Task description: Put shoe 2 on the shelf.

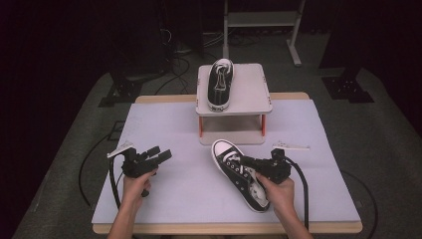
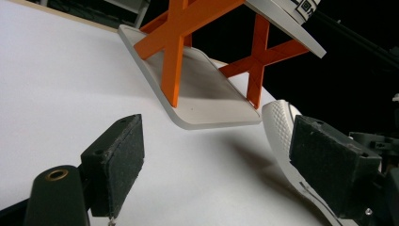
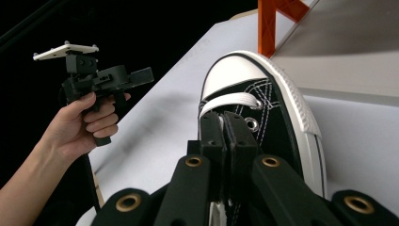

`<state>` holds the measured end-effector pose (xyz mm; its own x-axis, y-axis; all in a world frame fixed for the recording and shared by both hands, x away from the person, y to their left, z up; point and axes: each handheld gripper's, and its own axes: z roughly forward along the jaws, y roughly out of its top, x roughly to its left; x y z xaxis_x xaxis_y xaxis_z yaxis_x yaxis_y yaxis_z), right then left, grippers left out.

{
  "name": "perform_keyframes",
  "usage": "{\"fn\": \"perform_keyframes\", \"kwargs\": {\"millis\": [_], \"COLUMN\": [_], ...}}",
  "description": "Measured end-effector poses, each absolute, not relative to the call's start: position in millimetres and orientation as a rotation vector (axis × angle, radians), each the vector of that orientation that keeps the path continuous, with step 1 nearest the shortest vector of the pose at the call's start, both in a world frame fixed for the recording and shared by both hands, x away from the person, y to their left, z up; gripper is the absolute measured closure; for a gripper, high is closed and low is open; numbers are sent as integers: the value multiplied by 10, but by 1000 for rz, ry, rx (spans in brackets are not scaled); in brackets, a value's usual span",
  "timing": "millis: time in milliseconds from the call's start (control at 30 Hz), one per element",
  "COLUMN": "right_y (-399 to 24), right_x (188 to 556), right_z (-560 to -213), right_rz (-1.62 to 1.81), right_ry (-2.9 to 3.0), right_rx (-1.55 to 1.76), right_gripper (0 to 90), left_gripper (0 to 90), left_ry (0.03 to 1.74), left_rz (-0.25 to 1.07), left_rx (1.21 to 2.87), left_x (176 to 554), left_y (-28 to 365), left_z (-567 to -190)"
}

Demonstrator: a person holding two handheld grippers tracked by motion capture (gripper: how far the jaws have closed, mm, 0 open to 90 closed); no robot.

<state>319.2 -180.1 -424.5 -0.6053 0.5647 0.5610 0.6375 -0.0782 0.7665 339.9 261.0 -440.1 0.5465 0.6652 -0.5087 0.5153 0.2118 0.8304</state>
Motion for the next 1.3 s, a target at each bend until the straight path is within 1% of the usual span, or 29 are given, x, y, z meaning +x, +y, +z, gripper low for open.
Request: {"fn": "perform_keyframes", "kwargs": {"millis": [167,233,400,767,1033,1300], "right_y": [-1866,-1867,-1947,-2061,-2098,-2082], "right_x": [3176,3177,3211,3212,3186,3149], "right_z": [-4139,-4086,-4114,-3931,-3707,-3495], "right_rz": [-1816,-1772,-1778,-1867,-1937,-1949], "right_ry": [-2105,-2208,-2114,-1991,-1906,-1956], "right_rx": [-1355,-1379,-1404,-1387,-1354,-1317], "right_gripper": [890,891,891,891,891,891], "left_gripper": [181,181,181,181,182,181], "left_ry": [1087,1086,1090,1091,1092,1092], "left_rz": [139,138,143,139,141,143], "left_rx": [1436,1436,1430,1435,1439,1442], "left_x": [3399,3399,3402,3402,3406,3401], "left_y": [2610,2612,2628,2617,2617,2619], "left_z": [-4402,-4400,-4403,-4406,-4410,-4409]}}
